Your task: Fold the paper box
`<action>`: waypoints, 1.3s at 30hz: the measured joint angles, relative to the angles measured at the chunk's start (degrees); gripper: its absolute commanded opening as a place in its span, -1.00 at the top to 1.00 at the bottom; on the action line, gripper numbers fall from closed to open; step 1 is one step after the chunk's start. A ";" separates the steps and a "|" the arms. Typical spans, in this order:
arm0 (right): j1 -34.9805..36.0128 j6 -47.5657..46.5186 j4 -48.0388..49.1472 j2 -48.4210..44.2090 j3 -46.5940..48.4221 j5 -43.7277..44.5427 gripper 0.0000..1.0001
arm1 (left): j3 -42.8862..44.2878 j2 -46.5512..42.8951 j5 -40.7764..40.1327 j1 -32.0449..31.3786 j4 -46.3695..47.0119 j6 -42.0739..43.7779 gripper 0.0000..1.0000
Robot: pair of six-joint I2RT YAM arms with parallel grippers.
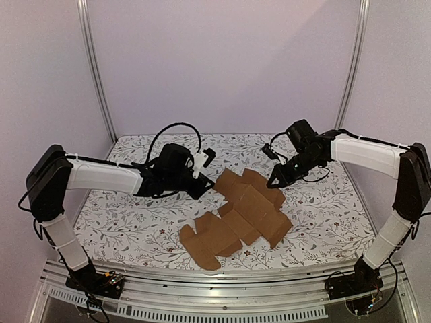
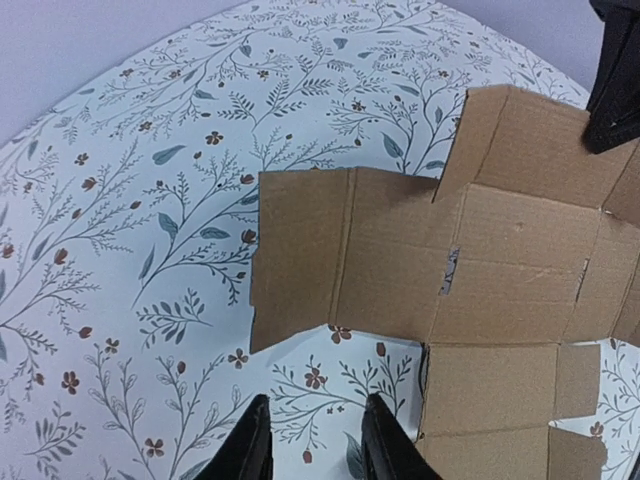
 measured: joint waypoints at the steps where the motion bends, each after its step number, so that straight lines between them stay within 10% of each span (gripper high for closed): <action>1: 0.39 -0.26 -0.02 -0.48 0.00 0.87 1.00 | 0.24 -0.33 -0.39 0.07 -0.70 -0.35 0.31; 9: 5.95 -2.82 -0.11 -2.27 0.00 9.81 1.00 | 5.25 -2.45 -1.18 0.20 -6.75 -3.65 0.25; 18: 13.97 -6.36 1.51 -3.98 -1.07 19.89 1.00 | 12.15 -2.78 2.19 0.26 -14.03 -8.72 1.00; 39: 23.96 -11.65 12.39 -5.84 -2.80 37.66 1.00 | 18.14 2.27 10.10 0.28 -19.26 -13.92 1.00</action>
